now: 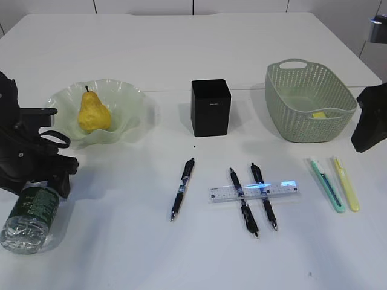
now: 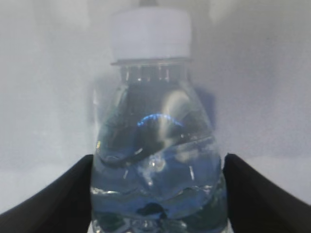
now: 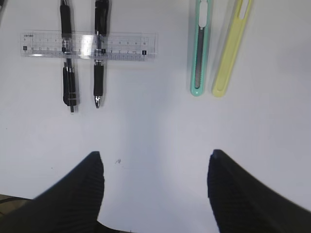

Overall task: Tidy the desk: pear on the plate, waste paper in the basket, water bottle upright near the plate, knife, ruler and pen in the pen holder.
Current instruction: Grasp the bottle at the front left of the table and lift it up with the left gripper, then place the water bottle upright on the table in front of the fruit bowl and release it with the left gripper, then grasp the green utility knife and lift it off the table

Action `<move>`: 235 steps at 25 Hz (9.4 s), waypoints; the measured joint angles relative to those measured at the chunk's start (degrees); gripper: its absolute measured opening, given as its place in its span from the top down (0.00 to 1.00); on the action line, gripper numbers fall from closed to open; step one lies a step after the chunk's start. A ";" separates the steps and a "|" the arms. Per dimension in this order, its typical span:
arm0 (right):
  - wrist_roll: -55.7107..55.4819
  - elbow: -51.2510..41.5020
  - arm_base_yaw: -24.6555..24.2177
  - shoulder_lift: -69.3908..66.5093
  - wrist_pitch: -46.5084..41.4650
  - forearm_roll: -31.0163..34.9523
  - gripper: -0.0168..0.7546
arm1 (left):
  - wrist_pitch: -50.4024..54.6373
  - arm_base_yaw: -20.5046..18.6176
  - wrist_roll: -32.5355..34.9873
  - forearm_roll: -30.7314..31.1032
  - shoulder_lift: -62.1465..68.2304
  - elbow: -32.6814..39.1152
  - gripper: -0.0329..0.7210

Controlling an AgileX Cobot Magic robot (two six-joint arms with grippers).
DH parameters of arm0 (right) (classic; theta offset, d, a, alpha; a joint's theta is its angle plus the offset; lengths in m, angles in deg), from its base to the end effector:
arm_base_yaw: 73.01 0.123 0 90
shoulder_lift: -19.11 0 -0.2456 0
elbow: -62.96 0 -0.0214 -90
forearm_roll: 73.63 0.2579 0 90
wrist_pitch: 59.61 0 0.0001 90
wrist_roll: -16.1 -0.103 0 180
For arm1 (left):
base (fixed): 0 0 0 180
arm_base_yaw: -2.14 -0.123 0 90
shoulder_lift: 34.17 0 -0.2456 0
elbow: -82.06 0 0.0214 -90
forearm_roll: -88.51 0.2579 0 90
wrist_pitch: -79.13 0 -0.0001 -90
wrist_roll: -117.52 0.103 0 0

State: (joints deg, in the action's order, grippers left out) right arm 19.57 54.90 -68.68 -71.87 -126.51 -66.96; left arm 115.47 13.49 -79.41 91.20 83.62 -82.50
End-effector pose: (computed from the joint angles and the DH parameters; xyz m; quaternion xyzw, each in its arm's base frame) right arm 0.2856 0.0327 0.2499 -0.0513 0.9896 0.0568 0.1218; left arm 0.3297 -0.0632 0.0780 -0.0309 0.9953 -0.0071 0.0919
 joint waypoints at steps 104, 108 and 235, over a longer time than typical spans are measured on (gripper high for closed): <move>0.29 0.00 0.00 0.00 -0.11 0.00 0.33 | -98.17 0.00 2.95 13.20 -21.61 40.39 0.44; 0.29 0.00 0.00 0.00 -0.09 0.00 0.33 | -97.86 0.00 2.95 17.60 -16.68 37.80 0.44; 0.30 0.00 0.00 -0.34 0.86 -1.43 0.33 | -40.76 -13.01 6.12 -2.69 -30.68 24.31 0.23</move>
State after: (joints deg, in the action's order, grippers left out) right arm 19.87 54.90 -68.68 -72.21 -125.66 -68.39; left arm 74.71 0.49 -73.29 88.51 52.94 -58.18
